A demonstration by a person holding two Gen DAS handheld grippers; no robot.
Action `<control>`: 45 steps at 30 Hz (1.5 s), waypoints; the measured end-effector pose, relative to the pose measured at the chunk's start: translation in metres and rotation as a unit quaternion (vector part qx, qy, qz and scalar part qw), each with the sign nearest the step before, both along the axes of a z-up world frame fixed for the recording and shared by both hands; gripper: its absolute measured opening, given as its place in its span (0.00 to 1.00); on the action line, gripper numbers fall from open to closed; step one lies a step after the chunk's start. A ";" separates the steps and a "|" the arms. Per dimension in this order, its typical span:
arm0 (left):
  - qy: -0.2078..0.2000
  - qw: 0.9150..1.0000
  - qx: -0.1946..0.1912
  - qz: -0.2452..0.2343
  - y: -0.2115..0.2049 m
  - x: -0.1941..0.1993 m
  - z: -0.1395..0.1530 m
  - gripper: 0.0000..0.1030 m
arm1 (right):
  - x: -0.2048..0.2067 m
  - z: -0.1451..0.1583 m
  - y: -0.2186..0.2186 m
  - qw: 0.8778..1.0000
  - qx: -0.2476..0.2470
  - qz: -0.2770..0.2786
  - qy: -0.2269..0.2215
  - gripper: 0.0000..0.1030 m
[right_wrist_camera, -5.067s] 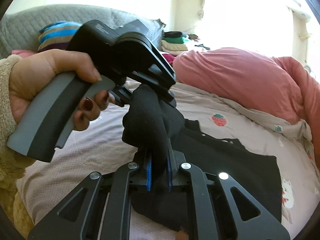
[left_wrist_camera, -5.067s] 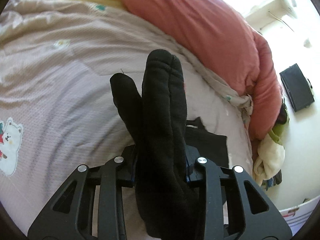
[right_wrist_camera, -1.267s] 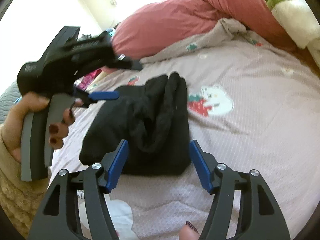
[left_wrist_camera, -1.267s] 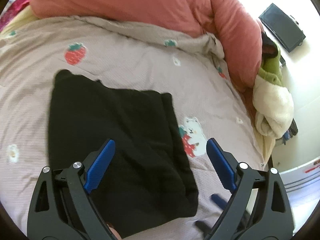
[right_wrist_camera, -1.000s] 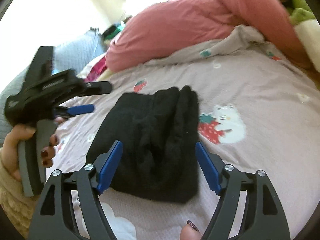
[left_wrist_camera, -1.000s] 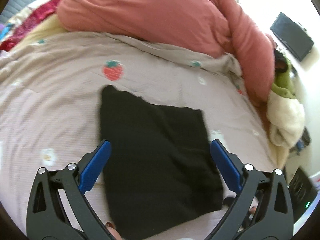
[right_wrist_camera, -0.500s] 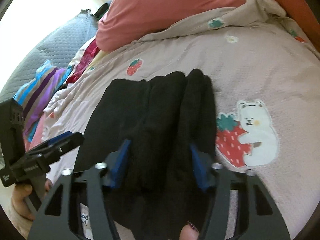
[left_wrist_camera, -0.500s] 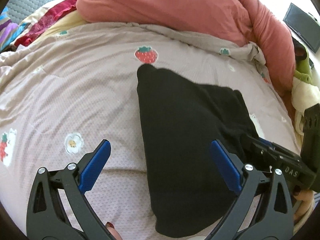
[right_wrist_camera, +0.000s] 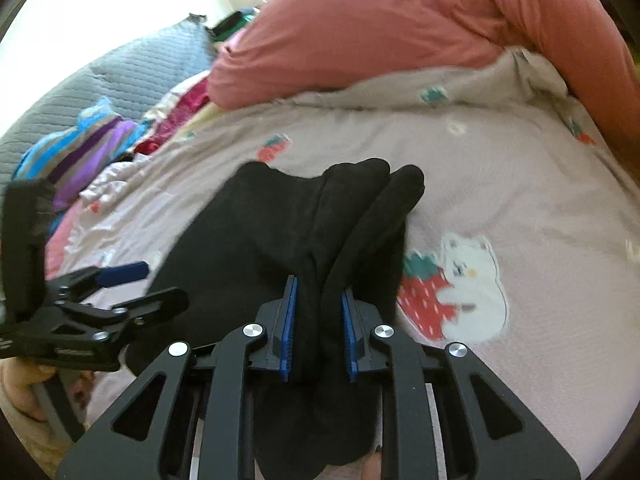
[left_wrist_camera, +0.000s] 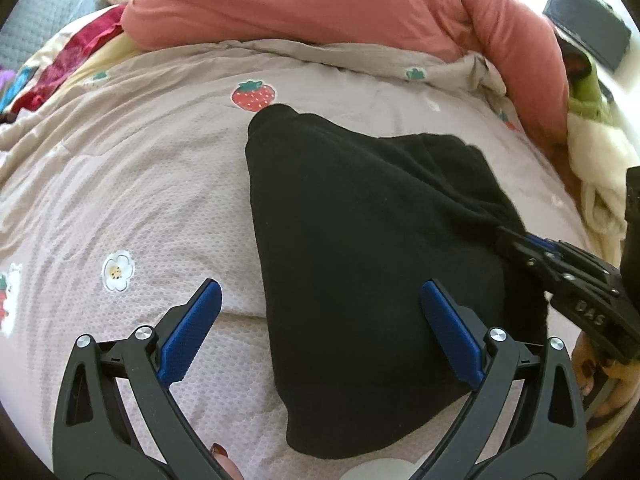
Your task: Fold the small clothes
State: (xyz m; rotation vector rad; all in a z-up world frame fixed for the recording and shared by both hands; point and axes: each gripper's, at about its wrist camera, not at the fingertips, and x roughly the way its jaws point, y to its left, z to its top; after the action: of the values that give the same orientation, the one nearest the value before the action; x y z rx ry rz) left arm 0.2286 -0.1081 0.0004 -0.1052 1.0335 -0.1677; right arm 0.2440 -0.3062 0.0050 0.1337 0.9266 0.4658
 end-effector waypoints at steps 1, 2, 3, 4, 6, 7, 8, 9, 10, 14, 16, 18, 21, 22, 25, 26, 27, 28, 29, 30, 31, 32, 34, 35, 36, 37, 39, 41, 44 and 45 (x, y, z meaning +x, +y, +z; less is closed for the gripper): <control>0.001 1.000 0.002 -0.001 -0.001 0.000 -0.001 0.91 | 0.001 -0.007 0.000 1.000 -0.005 -0.003 0.009 0.25; 0.004 1.000 0.002 -0.001 -0.002 0.000 -0.003 0.91 | 0.001 -0.015 -0.001 1.000 -0.012 -0.010 0.016 0.29; 0.008 1.000 0.000 -0.001 -0.002 -0.001 -0.005 0.91 | 0.000 -0.019 -0.002 1.000 -0.010 -0.013 0.015 0.30; 0.009 1.000 -0.002 0.000 -0.001 -0.001 -0.007 0.91 | 0.000 -0.020 -0.002 1.000 -0.005 -0.018 0.017 0.31; 0.010 1.000 -0.004 0.003 0.000 -0.003 -0.007 0.91 | -0.002 -0.021 -0.004 0.999 -0.002 -0.027 0.017 0.35; 0.010 1.000 -0.006 0.004 0.001 -0.003 -0.007 0.91 | -0.003 -0.021 -0.004 0.999 -0.006 -0.031 0.015 0.38; 0.010 1.000 -0.007 0.005 0.001 -0.004 -0.007 0.91 | -0.005 -0.019 -0.003 0.999 -0.017 -0.035 0.010 0.41; 0.009 1.000 -0.007 0.005 0.001 -0.005 -0.006 0.91 | -0.008 -0.018 -0.001 0.999 -0.022 -0.036 0.005 0.41; 0.008 1.000 -0.006 0.006 0.002 -0.007 -0.005 0.91 | -0.010 -0.017 -0.001 0.999 -0.027 -0.036 0.001 0.41; -0.001 1.000 -0.006 0.008 0.004 -0.013 0.001 0.91 | -0.021 -0.009 -0.001 0.998 -0.040 -0.040 -0.012 0.43; -0.007 1.000 -0.006 0.008 0.005 -0.018 0.005 0.91 | -0.027 -0.003 -0.002 0.998 -0.049 -0.043 -0.022 0.44; -0.014 1.000 -0.006 0.009 0.005 -0.023 0.010 0.91 | -0.037 0.004 -0.005 0.997 -0.053 -0.047 -0.033 0.53; -0.034 0.999 -0.007 0.011 0.007 -0.035 0.021 0.91 | -0.053 0.017 -0.008 0.996 -0.052 -0.053 -0.055 0.61; -0.040 0.999 -0.009 0.012 0.008 -0.040 0.025 0.91 | -0.059 0.022 -0.009 0.995 -0.053 -0.055 -0.063 0.64; -0.057 0.998 -0.014 0.012 0.011 -0.055 0.036 0.91 | -0.078 0.035 -0.013 0.993 -0.049 -0.059 -0.089 0.74; -0.062 0.998 -0.015 0.012 0.011 -0.059 0.038 0.91 | -0.084 0.039 -0.013 0.992 -0.049 -0.059 -0.096 0.81; -0.067 0.998 -0.015 0.013 0.013 -0.064 0.041 0.91 | -0.092 0.044 -0.013 0.991 -0.051 -0.062 -0.105 0.86; -0.072 0.997 -0.017 0.014 0.014 -0.070 0.044 0.91 | -0.099 0.047 -0.013 0.990 -0.052 -0.065 -0.114 0.87; -0.077 0.997 -0.018 0.014 0.017 -0.076 0.047 0.91 | -0.104 0.049 -0.013 0.989 -0.052 -0.065 -0.119 0.88; -0.080 0.997 -0.019 0.015 0.018 -0.081 0.048 0.91 | -0.111 0.052 -0.012 0.988 -0.053 -0.065 -0.126 0.91; -0.084 0.996 -0.019 0.016 0.020 -0.087 0.050 0.91 | -0.117 0.053 -0.011 0.988 -0.054 -0.066 -0.130 0.93; -0.087 0.996 -0.018 0.018 0.022 -0.092 0.051 0.91 | -0.122 0.054 -0.011 0.988 -0.055 -0.067 -0.132 0.93; -0.095 0.995 -0.015 0.024 0.025 -0.103 0.052 0.91 | -0.133 0.056 -0.009 0.987 -0.052 -0.066 -0.135 0.94; -0.097 0.995 -0.014 0.026 0.026 -0.108 0.052 0.91 | -0.138 0.056 -0.008 0.987 -0.053 -0.064 -0.135 0.95; -0.099 0.995 -0.012 0.027 0.027 -0.113 0.051 0.91 | -0.142 0.055 -0.008 0.988 -0.053 -0.065 -0.133 0.95; -0.099 0.995 -0.011 0.029 0.029 -0.118 0.049 0.91 | -0.146 0.054 -0.007 0.988 -0.053 -0.066 -0.132 0.95; -0.097 0.995 -0.008 0.032 0.032 -0.127 0.044 0.91 | -0.156 0.050 -0.005 0.988 -0.049 -0.073 -0.128 0.95; -0.094 0.995 -0.004 0.033 0.034 -0.135 0.040 0.91 | -0.164 0.044 -0.005 0.989 -0.043 -0.082 -0.117 0.95; -0.088 0.995 -0.003 0.039 0.040 -0.144 0.030 0.91 | -0.170 0.035 -0.004 0.991 -0.035 -0.090 -0.098 0.95; -0.085 0.996 -0.003 0.040 0.041 -0.146 0.026 0.91 | -0.171 0.031 -0.004 0.991 -0.035 -0.093 -0.090 0.95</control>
State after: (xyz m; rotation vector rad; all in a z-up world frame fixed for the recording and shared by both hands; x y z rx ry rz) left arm 0.0823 -0.0668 0.0268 -0.1350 0.8569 -0.1047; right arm 0.0733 -0.3100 0.0359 0.1107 0.7454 0.2662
